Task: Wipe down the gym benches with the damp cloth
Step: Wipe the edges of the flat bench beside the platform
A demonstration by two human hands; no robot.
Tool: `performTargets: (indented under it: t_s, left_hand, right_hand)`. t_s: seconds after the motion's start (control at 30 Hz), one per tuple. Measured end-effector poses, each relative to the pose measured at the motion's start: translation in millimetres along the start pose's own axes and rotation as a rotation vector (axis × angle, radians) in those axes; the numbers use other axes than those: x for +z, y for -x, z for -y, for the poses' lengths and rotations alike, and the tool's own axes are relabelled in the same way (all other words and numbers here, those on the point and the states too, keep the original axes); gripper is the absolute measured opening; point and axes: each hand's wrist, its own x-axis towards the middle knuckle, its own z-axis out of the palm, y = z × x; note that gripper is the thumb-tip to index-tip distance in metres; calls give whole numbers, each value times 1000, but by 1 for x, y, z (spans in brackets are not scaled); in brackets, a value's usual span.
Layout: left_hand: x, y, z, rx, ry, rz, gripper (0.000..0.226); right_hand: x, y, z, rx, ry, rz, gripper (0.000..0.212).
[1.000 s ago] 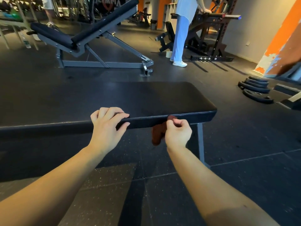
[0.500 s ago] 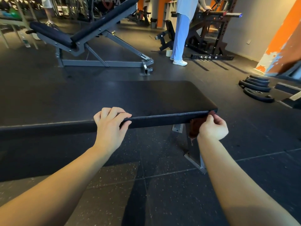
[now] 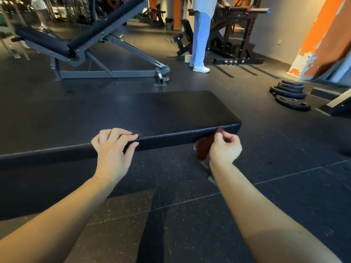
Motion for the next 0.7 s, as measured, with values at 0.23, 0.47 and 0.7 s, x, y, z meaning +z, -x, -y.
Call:
performTargets:
  t_s: [0.23, 0.47, 0.7]
  left_hand:
    - [-1, -1, 0, -1, -30, 17, 15]
    - [-15, -9, -4, 49, -125, 99, 15]
    - [-73, -14, 0, -46, -147, 274, 14]
  right_hand:
    - [18, 40, -9, 72, -63, 80, 6]
    - [32, 105, -21, 104, -4, 373, 5]
    - [34, 148, -25, 164, -24, 868, 11]
